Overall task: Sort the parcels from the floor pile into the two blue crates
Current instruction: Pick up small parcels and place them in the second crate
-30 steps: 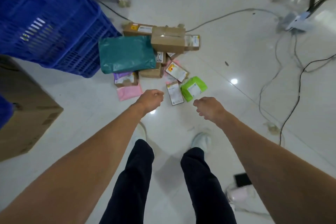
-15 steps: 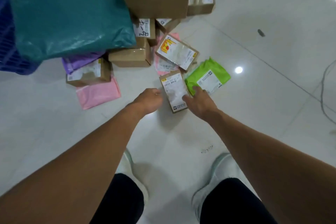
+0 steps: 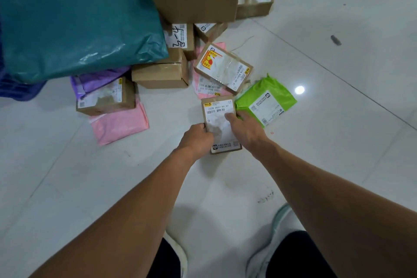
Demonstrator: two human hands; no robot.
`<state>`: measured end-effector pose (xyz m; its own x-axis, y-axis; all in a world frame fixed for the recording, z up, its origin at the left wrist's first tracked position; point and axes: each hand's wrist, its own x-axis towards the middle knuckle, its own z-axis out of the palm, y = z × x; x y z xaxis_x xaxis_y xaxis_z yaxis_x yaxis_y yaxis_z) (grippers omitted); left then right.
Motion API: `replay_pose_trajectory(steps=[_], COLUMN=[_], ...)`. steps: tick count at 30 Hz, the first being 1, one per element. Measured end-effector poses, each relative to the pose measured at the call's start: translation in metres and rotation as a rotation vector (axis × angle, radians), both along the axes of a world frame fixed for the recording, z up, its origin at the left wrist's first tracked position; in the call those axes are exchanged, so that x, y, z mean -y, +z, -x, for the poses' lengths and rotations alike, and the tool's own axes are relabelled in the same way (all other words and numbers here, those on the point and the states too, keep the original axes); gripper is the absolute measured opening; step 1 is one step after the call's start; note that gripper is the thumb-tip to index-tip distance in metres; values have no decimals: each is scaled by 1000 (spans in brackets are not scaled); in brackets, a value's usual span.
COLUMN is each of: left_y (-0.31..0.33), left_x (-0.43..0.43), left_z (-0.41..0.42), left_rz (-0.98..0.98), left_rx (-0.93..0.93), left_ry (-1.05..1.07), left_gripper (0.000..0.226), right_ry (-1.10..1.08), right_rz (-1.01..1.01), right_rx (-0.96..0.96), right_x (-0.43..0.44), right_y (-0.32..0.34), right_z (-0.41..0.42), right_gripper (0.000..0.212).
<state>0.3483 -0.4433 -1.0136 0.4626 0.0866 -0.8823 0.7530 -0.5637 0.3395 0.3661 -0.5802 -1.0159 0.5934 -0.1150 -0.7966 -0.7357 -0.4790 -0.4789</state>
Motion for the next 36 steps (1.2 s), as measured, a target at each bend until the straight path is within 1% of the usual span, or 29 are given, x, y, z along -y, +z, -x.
replay_pose_trajectory(steps=[4, 6, 10, 15, 17, 19, 23, 24, 27, 28, 30, 34, 35, 36], left_y=[63, 106, 194, 314, 366, 412, 505, 527, 587, 604, 632, 682, 692, 701], left_x=[-4, -7, -16, -32, -36, -39, -46, -49, -57, -61, -72, -95, -103, -111], left_z=[-3, -3, -2, 5, 6, 8, 18, 22, 34, 37, 41, 49, 51, 53], left_rz=[3, 0, -11, 44, 61, 72, 121, 132, 187, 196, 205, 226, 234, 241], left_rx=[6, 11, 35, 92, 130, 169, 236, 252, 315, 331, 370, 465, 480, 488], left_ry=[3, 11, 18, 71, 97, 117, 210, 238, 332, 358, 417, 542, 565, 583], left_gripper=[41, 54, 63, 59, 50, 50, 57, 58, 59, 58, 58, 52, 51, 51], right_ry=[-30, -34, -48, 0, 14, 25, 94, 109, 138, 150, 190, 284, 315, 338], right_rz=[-24, -34, -77, -106, -127, -154, -169, -178, -198, -199, -200, -200, -187, -183], right_rx=[-2, -5, 21, 24, 39, 76, 90, 94, 109, 113, 134, 209, 231, 252], right_x=[-3, -10, -23, -31, -33, -35, -40, -42, -53, -57, -68, -94, -103, -114], right_y=[55, 93, 179, 301, 354, 406, 508, 532, 591, 608, 635, 651, 666, 683], right_z=[3, 5, 6, 4, 0, -1, -1, -1, 1, 2, 0, -5, -4, -3], right_gripper=[35, 36, 32, 38, 35, 32, 49, 49, 38, 37, 41, 63, 64, 60])
